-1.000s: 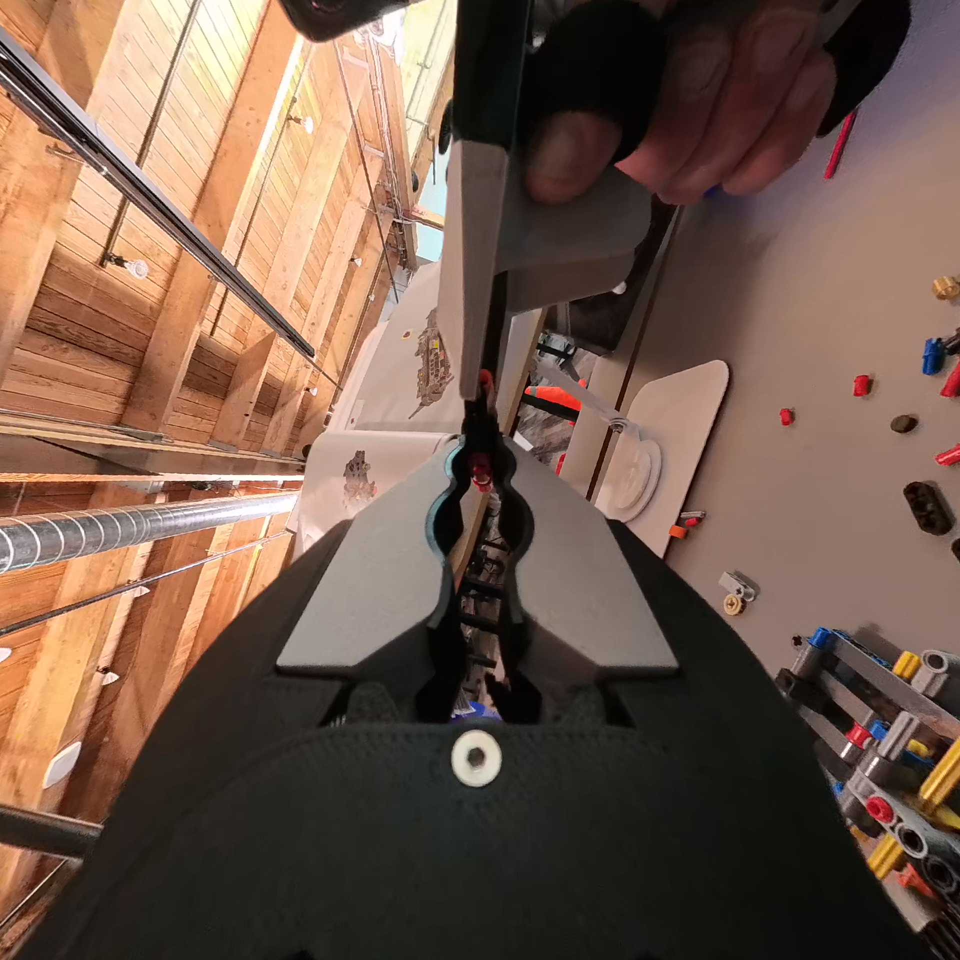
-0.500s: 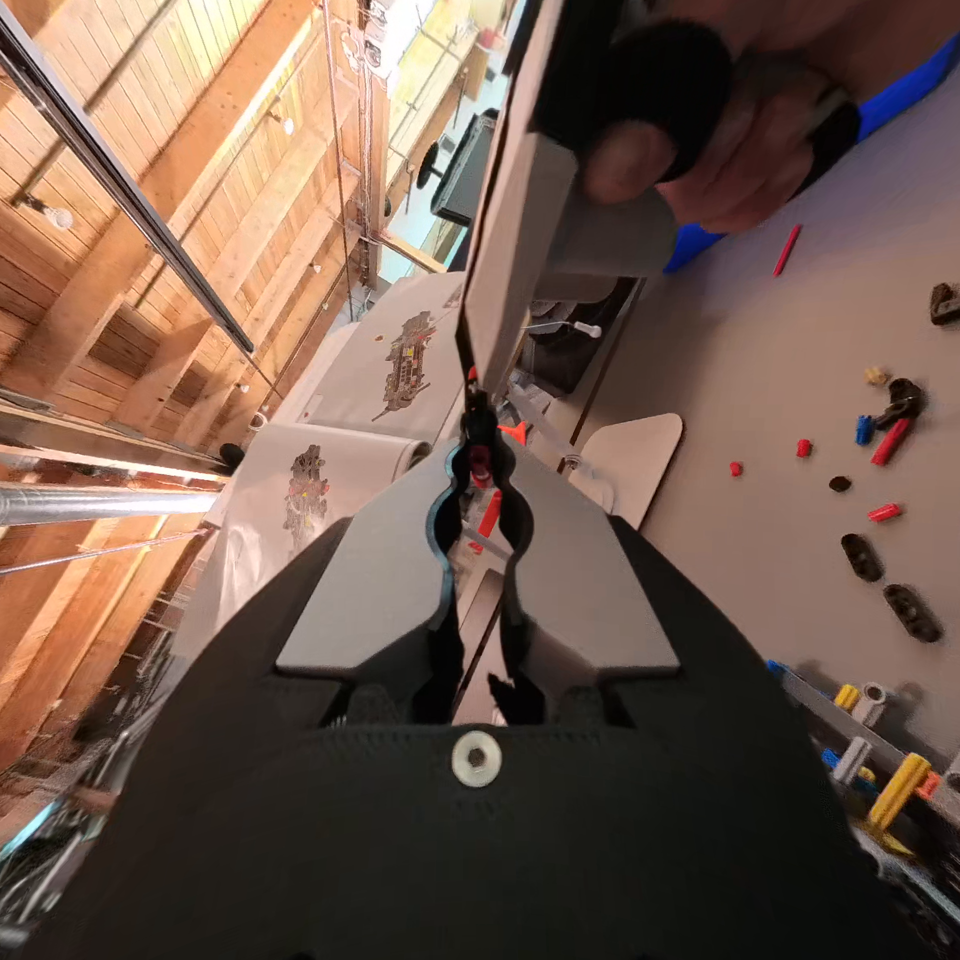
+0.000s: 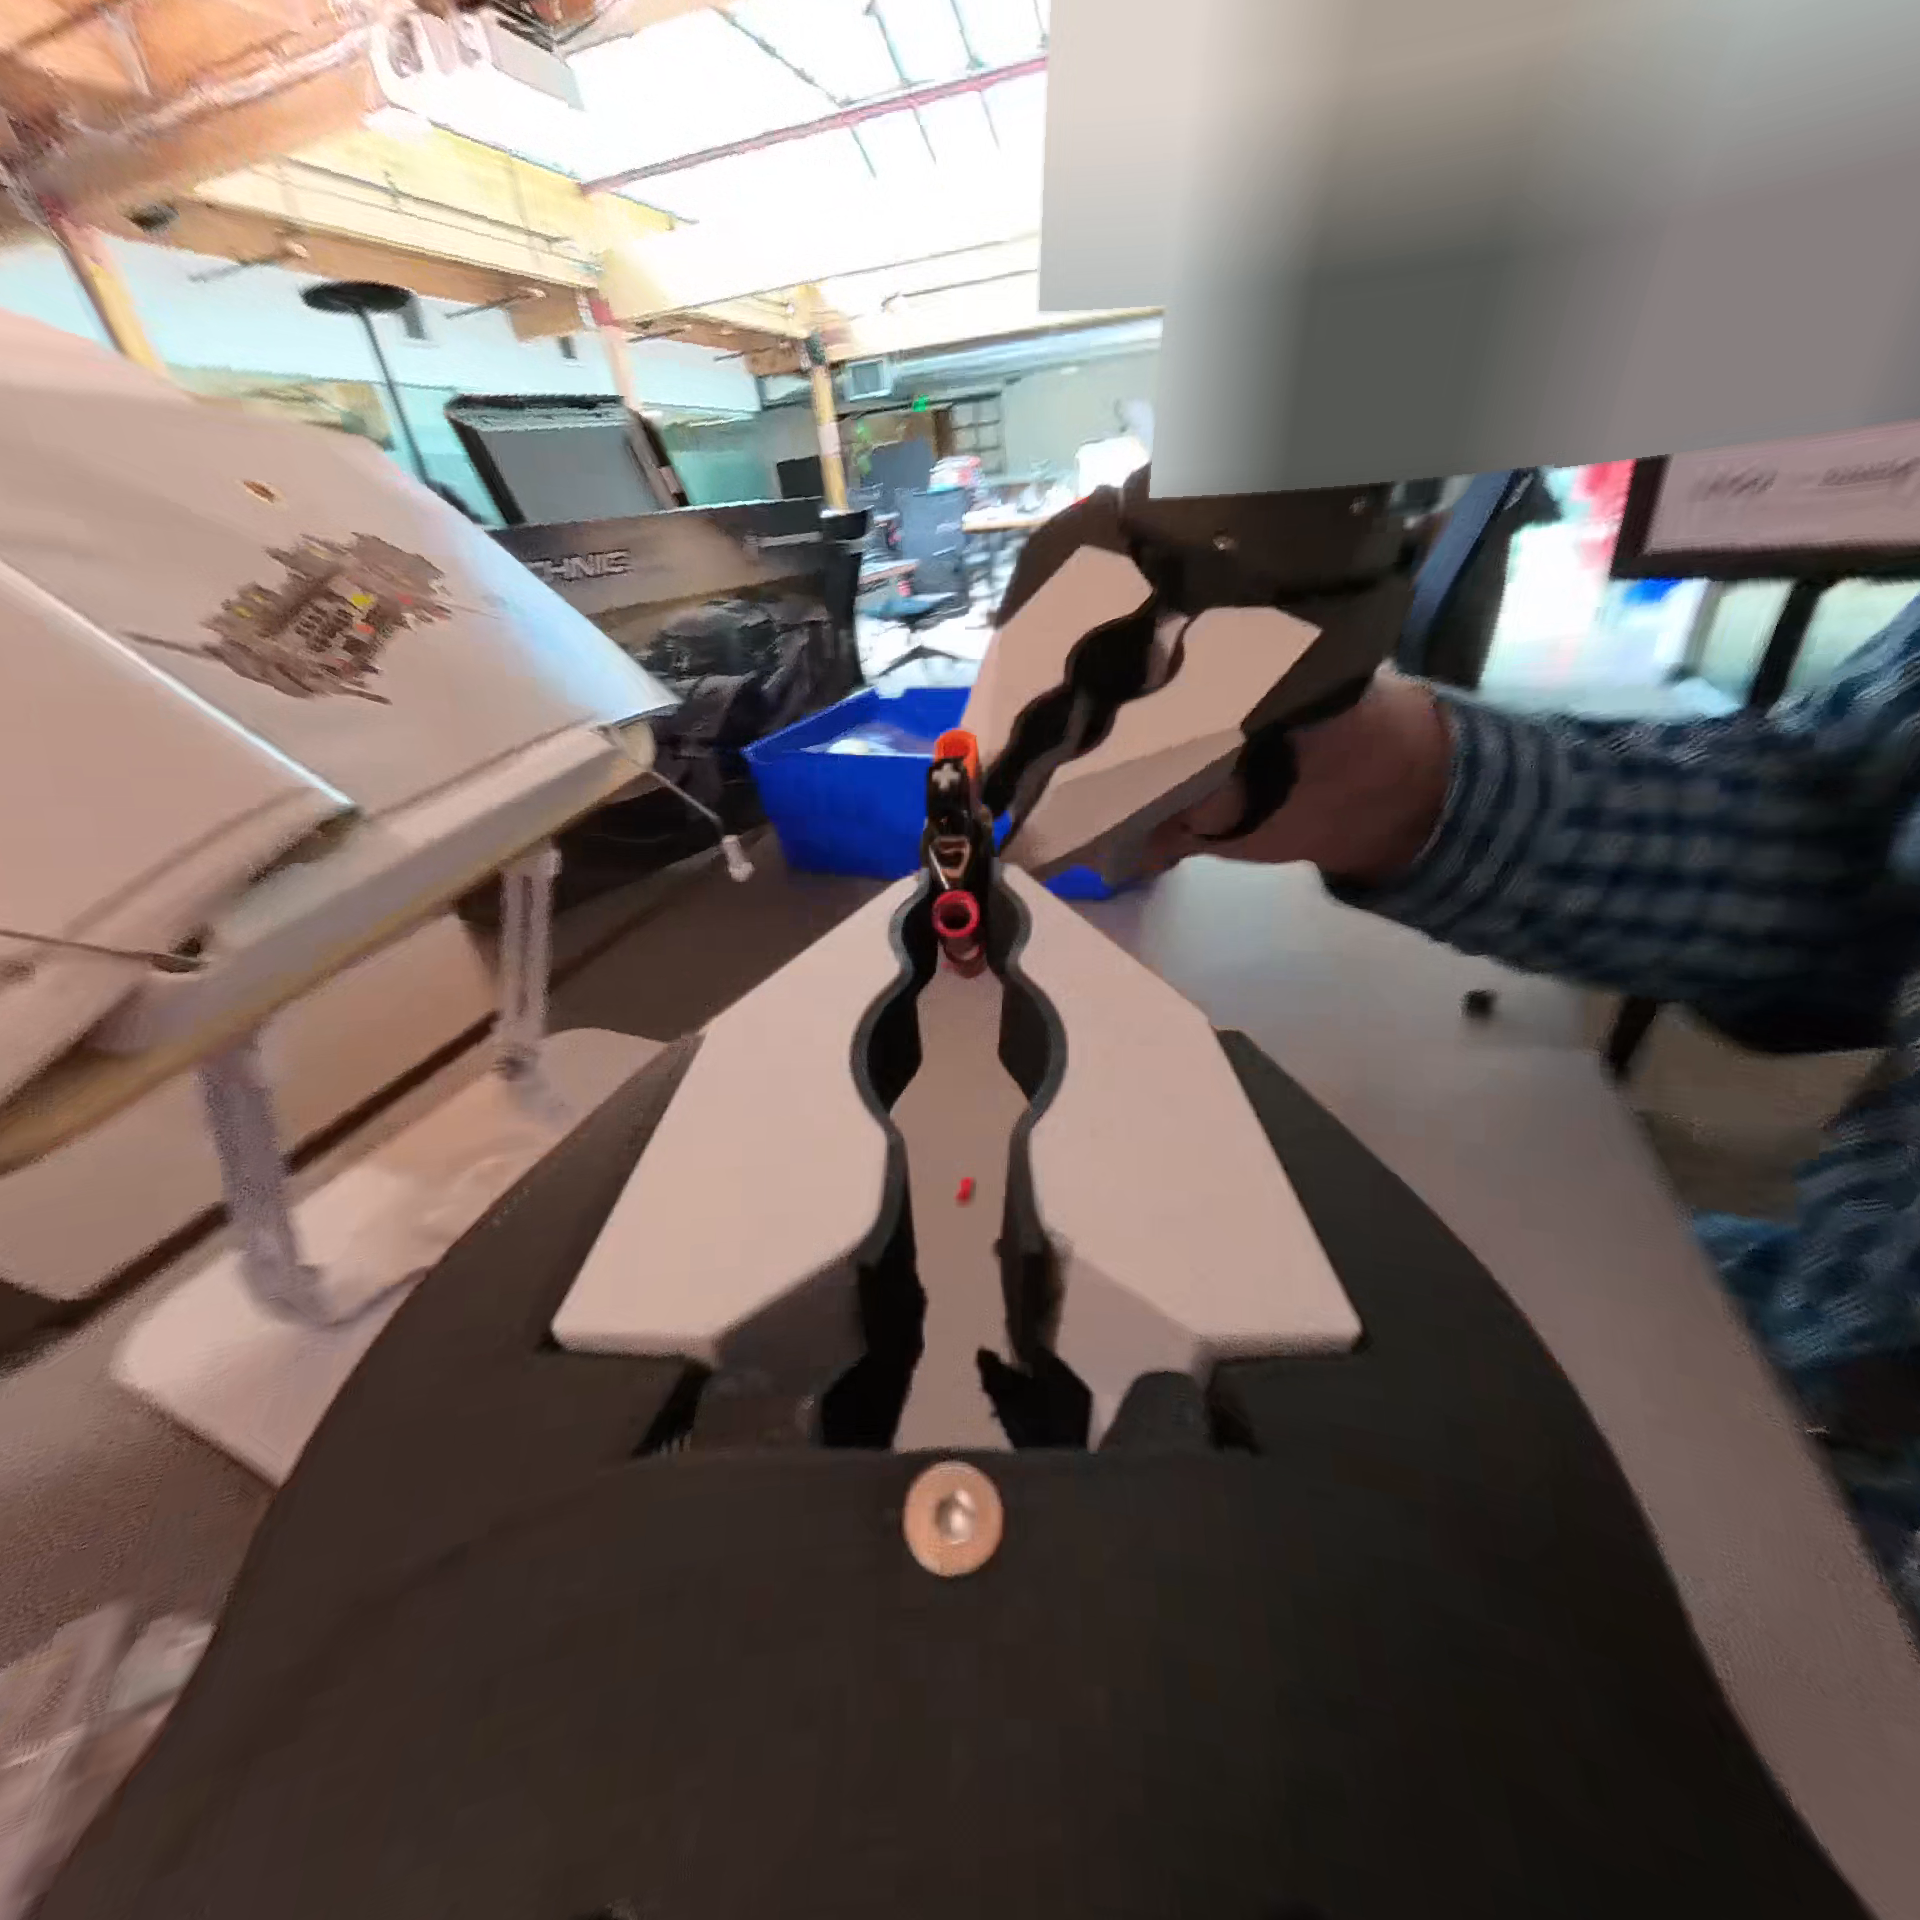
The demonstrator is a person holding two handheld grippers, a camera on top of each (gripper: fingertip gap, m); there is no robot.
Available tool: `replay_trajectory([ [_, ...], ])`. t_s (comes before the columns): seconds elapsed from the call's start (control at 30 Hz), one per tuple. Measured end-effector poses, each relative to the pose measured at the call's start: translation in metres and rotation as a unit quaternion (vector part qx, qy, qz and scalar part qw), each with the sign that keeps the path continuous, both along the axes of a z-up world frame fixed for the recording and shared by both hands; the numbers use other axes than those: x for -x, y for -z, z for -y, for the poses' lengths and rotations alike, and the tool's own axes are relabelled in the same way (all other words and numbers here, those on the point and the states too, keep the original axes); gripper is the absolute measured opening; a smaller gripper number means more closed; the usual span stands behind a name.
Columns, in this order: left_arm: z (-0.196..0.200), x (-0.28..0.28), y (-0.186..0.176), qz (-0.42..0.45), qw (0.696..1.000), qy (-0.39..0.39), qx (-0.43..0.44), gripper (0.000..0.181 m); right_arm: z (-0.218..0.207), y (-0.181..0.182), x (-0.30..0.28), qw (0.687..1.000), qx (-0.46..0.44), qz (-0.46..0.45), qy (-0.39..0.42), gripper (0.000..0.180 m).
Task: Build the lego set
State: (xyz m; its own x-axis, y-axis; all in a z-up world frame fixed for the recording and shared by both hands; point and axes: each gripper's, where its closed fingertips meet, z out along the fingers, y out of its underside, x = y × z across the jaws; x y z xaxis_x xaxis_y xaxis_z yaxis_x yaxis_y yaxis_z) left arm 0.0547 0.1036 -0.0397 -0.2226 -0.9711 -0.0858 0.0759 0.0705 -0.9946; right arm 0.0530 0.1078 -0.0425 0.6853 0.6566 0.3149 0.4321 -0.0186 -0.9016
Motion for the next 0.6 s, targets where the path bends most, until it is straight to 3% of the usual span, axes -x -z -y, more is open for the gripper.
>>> replay_trajectory([
  [0.13,0.002,-0.003,0.007,-0.017,0.997,0.042,0.065,0.007,-0.001,0.007,-0.002,1.0,0.028,-0.001,0.008,0.0],
  [0.33,-0.003,-0.001,0.003,-0.017,0.998,0.03,0.048,0.021,0.0,0.017,-0.004,0.998,0.055,0.017,0.011,0.0],
  [0.6,0.005,0.001,0.012,-0.058,0.997,0.047,0.014,0.005,0.003,0.028,-0.001,0.994,0.046,0.098,0.013,0.0],
])
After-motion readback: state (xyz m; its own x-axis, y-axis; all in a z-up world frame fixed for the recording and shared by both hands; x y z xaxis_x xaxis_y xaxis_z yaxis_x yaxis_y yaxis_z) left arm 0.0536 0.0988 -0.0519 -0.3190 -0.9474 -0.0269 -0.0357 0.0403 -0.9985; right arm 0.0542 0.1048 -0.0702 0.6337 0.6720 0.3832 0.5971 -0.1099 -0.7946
